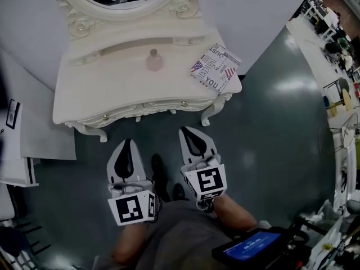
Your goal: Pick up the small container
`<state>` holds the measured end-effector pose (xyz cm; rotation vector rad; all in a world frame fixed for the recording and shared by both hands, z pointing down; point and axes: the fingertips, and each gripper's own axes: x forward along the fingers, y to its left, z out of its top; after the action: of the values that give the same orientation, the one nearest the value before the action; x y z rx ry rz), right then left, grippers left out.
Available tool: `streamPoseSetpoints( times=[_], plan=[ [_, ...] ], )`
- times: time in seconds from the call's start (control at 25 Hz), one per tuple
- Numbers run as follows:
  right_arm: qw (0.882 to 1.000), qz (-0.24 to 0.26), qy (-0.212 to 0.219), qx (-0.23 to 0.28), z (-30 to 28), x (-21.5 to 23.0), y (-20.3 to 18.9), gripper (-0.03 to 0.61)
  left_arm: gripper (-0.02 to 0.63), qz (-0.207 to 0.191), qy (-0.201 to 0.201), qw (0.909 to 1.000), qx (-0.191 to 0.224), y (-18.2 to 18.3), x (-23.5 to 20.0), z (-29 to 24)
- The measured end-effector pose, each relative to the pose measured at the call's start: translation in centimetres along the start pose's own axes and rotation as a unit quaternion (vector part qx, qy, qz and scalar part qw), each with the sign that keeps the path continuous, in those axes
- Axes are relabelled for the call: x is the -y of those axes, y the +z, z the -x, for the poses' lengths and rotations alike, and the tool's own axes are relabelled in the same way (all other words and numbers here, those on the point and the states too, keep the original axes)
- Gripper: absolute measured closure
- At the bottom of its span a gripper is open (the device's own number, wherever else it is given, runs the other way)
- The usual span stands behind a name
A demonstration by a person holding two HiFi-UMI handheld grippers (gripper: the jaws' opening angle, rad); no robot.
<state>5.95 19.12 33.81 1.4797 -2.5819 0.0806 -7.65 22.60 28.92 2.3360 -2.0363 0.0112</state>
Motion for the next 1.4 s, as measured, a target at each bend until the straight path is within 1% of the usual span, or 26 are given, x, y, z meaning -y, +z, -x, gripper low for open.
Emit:
streamPoseSetpoints(
  times=[0.16,0.36,0.52,0.8,0.92,1.12,1.28,1.4],
  plan=[
    [1.000,0.000,-0.008,-0.003,-3.8,0.6,0.8,0.565,0.600,0.003,-0.014,0.9999,-0.004,0.1,-2.0,-3.8],
    [1.000,0.005,-0.024,0.002,-7.9,1.5,3.0,0.565,0.600,0.000,-0.032,0.9995,0.008,1.8,-4.1,-8.0],
    [0.999,0.011,-0.033,0.010,-10.3,2.0,4.5,0.565,0.600,-0.001,-0.044,0.9989,0.017,3.0,-5.3,-10.5],
    [0.999,0.011,-0.051,0.013,-13.9,2.7,5.9,0.565,0.600,-0.001,-0.067,0.9975,0.021,3.6,-7.0,-14.3],
    [0.998,0.011,-0.059,0.012,-14.9,3.1,5.9,0.565,0.600,0.003,-0.075,0.9970,0.022,3.4,-7.4,-15.7],
    [0.997,0.007,-0.071,0.007,-15.4,3.8,5.7,0.565,0.600,0.009,-0.086,0.9963,0.005,2.2,-7.2,-16.7],
    [0.997,0.003,-0.078,0.005,-16.3,4.8,5.4,0.565,0.600,0.005,-0.092,0.9958,-0.004,1.4,-6.9,-18.1],
    [0.997,0.003,-0.076,0.007,-17.7,5.6,5.2,0.565,0.600,0.003,-0.090,0.9959,-0.008,1.1,-7.0,-19.7]
  ],
)
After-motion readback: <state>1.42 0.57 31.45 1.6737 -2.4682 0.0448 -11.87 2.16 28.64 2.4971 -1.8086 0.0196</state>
